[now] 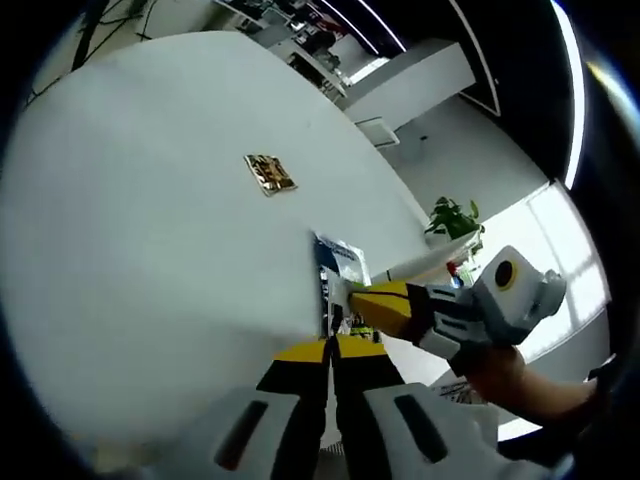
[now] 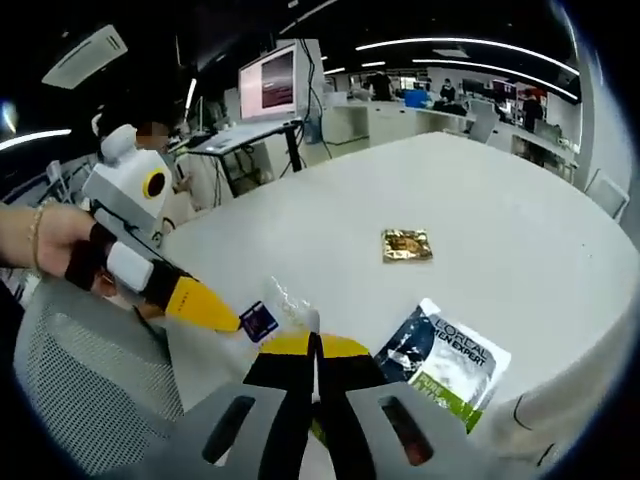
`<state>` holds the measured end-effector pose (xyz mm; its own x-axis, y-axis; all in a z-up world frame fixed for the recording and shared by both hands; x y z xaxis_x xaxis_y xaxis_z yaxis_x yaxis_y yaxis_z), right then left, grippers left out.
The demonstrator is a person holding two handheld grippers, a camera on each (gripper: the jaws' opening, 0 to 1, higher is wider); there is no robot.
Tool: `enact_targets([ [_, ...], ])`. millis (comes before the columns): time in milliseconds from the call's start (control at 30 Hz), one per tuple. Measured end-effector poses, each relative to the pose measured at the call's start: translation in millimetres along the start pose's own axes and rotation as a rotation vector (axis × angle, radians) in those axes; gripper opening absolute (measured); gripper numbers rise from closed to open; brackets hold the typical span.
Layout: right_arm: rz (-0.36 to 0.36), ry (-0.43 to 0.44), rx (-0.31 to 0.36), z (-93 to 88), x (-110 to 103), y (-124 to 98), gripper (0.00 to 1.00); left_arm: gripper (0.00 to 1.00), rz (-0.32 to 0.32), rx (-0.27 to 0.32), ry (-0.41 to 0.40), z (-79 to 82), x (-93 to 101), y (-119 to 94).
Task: Arrange the skincare products in the storage area until every visible bottle or jar stands upright without overlapping.
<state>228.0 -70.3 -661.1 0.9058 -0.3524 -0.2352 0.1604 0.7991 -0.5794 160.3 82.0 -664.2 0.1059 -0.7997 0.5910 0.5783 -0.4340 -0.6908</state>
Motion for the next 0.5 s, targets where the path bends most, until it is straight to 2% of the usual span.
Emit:
enact_targets([
  [100,-0.017,0.009,-0.029,-6.1,4,9,0.01,0.0,0.024,-0.015,0.007,0.1,-3.1,8],
  [133,-0.02,0.02,-0.046,-8.7,5,13,0.01,0.0,0.062,-0.026,0.023,-0.2,-4.6,8],
  [200,-0.028,0.016,-0.063,-12.0,5,20,0.01,0.0,0.092,-0.042,0.023,-0.6,-6.5,12],
  [500,-0.054,-0.01,-0.121,-16.2,12,28,0.01,0.0,0.124,-0.054,0.037,0.0,-9.3,27],
])
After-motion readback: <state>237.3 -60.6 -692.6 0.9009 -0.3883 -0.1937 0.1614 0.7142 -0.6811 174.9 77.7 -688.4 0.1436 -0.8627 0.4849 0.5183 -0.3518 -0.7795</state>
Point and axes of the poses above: the point that each gripper's makers call its tool centre point, and the gripper's own axes: y roughly forward along the fingers, x roughly to its right, z roughly out of its top, the point moved 9 cm from there along -y, roughly backward along the fingers, and after that the axes turned 13 degrees about z, right-handed, at the moved point
